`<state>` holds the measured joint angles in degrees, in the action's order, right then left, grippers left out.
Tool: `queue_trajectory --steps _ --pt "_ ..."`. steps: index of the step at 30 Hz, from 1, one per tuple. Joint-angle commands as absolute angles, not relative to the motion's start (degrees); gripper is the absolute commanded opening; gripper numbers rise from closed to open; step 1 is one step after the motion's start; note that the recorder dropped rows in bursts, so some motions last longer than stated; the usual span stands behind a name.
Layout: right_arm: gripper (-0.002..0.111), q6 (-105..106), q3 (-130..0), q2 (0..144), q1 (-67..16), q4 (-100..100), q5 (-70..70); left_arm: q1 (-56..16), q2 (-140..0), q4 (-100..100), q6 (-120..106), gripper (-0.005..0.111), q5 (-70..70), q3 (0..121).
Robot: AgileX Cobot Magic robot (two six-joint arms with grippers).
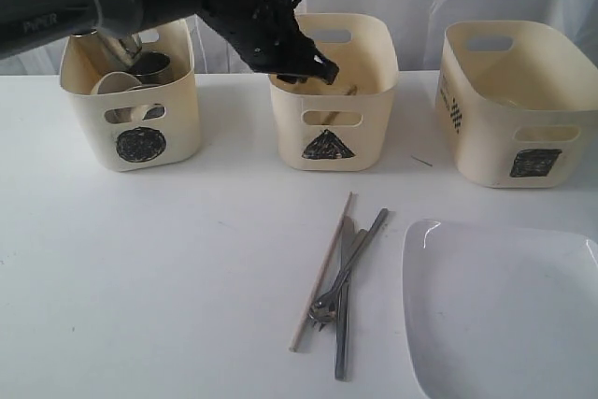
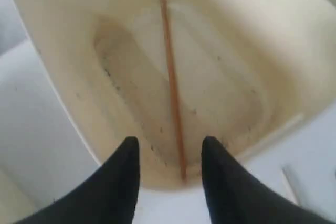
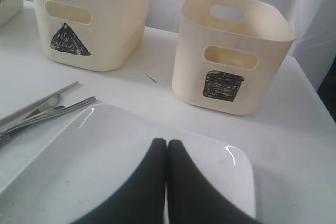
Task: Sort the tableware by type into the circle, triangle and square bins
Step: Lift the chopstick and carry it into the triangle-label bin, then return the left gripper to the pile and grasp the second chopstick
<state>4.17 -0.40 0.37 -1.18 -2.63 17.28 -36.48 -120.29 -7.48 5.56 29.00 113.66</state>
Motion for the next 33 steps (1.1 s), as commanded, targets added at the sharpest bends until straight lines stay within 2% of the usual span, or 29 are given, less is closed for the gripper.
queue_trajectory --steps 1,7,13,22,33 --pt "0.000 4.1 0.0 0.0 -1.4 -2.8 16.8 -38.4 -116.6 -5.2 2.7 0.044 42.7 112.7" --pt "0.000 4.1 0.0 0.0 -1.4 -2.8 16.8 -40.8 -115.3 2.8 -1.2 0.044 47.1 105.7" --pt "0.000 4.1 0.0 0.0 -1.4 -2.8 16.8 -42.6 -115.4 2.8 -1.2 0.044 43.3 99.1" --pt "0.000 4.1 0.0 0.0 -1.4 -2.8 16.8 -43.5 -115.4 3.9 -1.1 0.044 41.4 94.5" --pt "0.000 4.1 0.0 0.0 -1.4 -2.8 16.8 -48.3 -119.4 5.3 -1.5 0.044 39.0 93.3"
